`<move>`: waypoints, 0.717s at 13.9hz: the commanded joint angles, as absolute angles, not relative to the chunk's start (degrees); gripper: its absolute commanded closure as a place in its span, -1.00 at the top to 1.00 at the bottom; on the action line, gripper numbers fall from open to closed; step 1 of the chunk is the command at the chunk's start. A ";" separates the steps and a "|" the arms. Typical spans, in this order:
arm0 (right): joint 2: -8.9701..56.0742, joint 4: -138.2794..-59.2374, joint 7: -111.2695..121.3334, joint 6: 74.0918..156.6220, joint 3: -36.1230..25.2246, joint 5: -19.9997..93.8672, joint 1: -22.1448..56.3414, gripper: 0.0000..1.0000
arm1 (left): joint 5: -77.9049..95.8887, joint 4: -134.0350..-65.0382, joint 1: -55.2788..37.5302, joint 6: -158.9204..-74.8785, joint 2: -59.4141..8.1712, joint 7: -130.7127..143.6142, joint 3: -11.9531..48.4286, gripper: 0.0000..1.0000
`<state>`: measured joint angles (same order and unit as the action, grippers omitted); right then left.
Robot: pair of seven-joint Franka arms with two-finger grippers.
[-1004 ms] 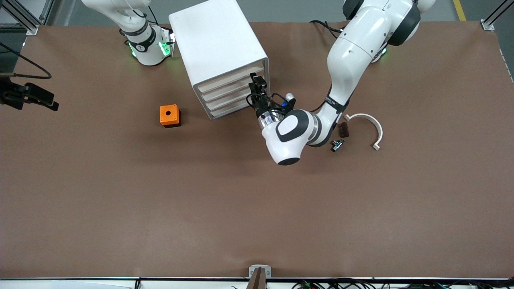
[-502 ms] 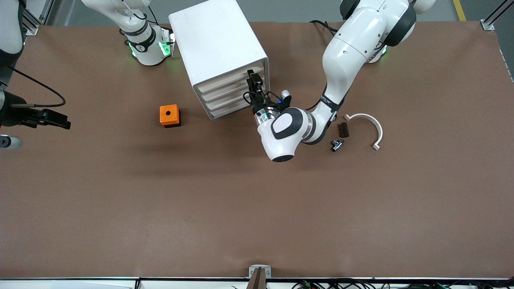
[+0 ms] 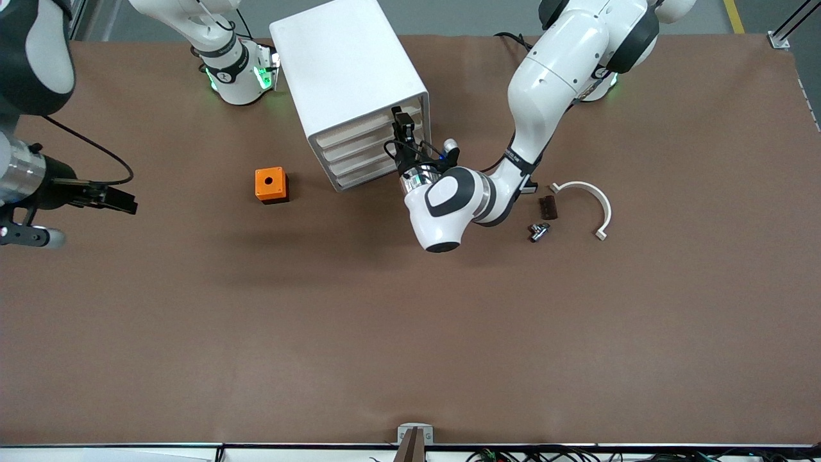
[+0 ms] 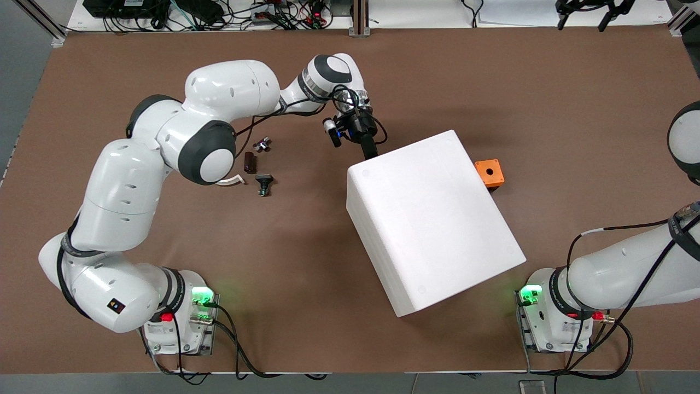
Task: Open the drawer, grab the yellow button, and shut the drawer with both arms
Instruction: 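Grasp the drawer edge with the left gripper and pull it open, then reach the right gripper into the drawer while the left gripper holds it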
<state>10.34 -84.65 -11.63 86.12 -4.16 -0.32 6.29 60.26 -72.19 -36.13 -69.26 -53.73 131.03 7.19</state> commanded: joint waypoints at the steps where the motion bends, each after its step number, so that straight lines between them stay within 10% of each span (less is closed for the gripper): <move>1: 10.02 -84.64 -20.44 85.95 -4.22 0.87 9.30 1.00 | 61.96 -72.25 -36.82 -68.47 -54.05 132.36 7.12 -0.51; 10: 9.76 -89.91 -33.99 88.24 -4.22 4.39 14.84 1.00 | 63.36 -72.16 -33.85 -68.38 -54.05 133.59 6.94 -0.78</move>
<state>10.48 -88.58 -29.96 87.28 -3.95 3.45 13.53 61.27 -72.31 -35.87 -69.03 -53.91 133.30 7.15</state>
